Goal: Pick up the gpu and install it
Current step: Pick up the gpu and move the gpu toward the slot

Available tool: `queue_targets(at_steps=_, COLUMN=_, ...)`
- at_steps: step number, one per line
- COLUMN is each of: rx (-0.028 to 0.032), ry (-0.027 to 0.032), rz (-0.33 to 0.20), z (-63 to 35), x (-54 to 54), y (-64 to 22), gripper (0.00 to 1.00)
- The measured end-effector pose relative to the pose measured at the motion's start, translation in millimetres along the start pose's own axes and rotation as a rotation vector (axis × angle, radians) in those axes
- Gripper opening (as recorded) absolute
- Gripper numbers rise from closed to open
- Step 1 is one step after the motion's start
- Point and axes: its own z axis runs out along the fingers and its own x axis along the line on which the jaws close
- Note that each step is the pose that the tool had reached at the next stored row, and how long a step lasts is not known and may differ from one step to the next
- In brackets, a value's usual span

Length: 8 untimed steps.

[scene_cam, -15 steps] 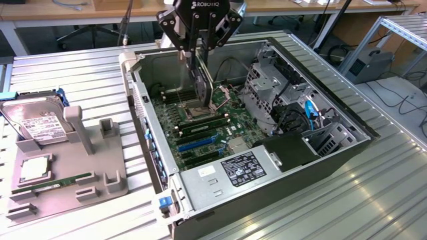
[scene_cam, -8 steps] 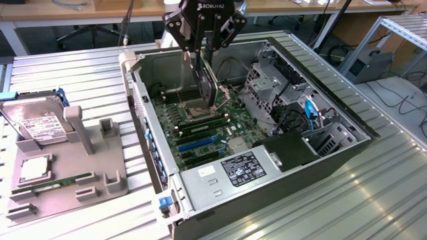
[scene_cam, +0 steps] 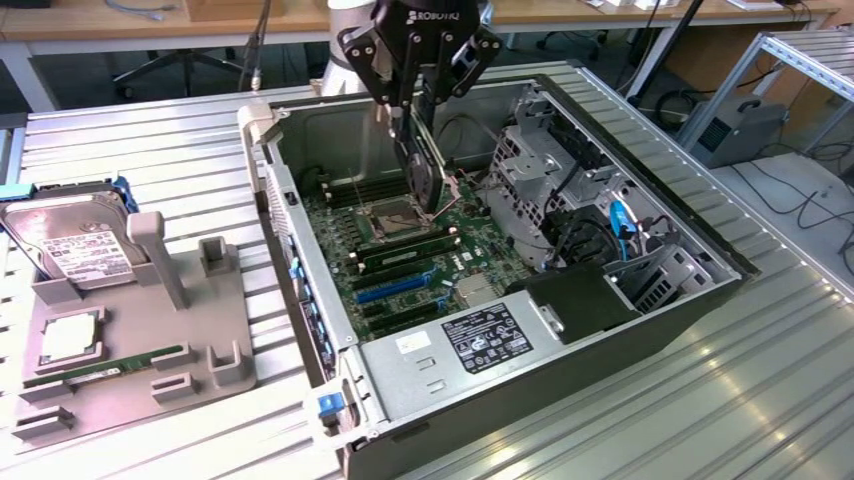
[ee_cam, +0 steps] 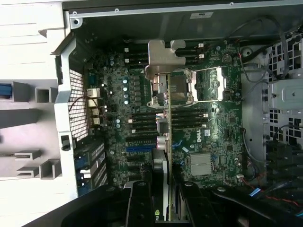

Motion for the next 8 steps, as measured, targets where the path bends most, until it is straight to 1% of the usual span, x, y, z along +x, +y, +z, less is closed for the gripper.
queue_targets(at_steps=8, rx=0.0001, ry=0.0000, rz=0.000, z=2.9, x=-8.2, y=0.6, gripper=0.27)
